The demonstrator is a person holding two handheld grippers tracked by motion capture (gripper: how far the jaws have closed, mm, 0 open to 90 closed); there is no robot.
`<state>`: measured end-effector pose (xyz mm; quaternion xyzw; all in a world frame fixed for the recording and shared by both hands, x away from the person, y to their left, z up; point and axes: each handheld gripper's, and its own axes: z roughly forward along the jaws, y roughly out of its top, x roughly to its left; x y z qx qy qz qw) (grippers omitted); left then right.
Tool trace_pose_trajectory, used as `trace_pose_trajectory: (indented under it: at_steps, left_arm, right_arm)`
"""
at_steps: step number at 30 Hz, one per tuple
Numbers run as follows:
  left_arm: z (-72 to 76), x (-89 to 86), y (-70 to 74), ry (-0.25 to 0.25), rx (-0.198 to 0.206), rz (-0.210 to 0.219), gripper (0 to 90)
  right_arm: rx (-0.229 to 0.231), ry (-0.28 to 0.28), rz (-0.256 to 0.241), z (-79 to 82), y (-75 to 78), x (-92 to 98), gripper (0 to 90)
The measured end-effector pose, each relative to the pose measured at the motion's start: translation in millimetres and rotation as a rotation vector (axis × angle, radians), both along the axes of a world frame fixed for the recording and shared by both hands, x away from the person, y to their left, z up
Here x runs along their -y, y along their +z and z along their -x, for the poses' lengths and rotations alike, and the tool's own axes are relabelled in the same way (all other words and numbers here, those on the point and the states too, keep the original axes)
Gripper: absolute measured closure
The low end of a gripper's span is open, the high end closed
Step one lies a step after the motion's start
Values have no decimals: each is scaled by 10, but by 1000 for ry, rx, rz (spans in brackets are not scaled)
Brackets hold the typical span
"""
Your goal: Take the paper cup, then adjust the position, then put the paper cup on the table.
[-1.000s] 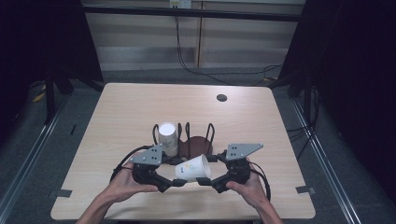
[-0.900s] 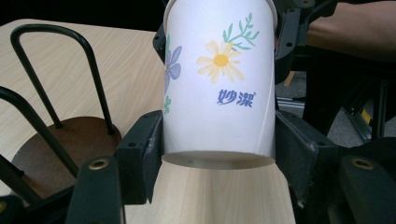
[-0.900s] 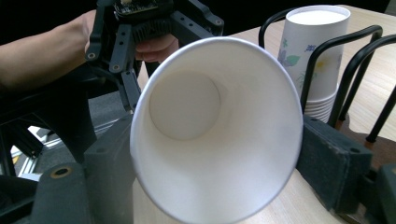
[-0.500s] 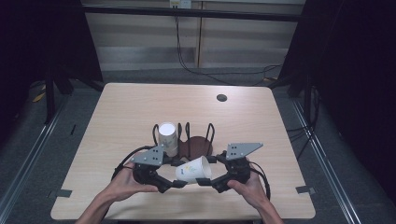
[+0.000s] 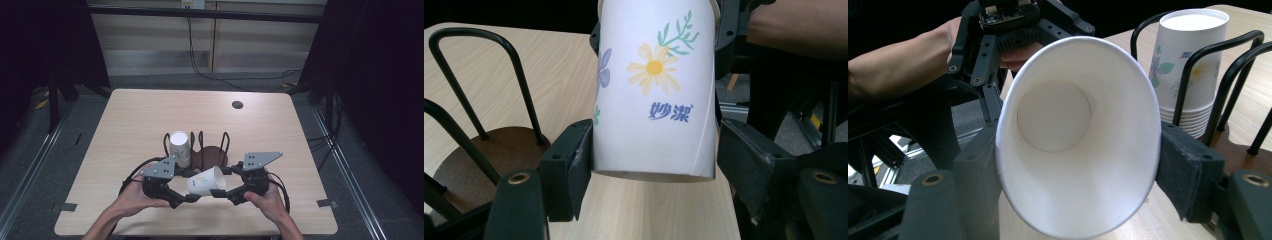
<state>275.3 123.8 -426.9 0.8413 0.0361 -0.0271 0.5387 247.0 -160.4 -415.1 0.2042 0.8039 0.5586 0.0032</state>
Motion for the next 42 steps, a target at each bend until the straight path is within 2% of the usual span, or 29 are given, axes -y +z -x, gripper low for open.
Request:
trace_pose_trajectory:
  at_steps: [11, 17, 34, 37, 42]
  left_arm:
    - [-31, -46, -26, 59, -22, -10, 197]
    - [-41, -64, -22, 73, -27, -4, 171]
    - [-95, -151, -43, 114, -27, -17, 166]
    - [-114, -153, -62, 121, -35, -24, 168]
    - [-93, -177, -44, 118, -20, -40, 176]
  right_arm:
    - [4, -14, 8, 14, -8, 15, 292]
    - [4, -26, 8, 13, -11, 33, 294]
    - [-15, -92, 16, -25, 13, 207, 298]
    - [-21, -106, 28, -43, 24, 246, 300]
    - [-39, -124, 51, -36, 2, 315, 300]
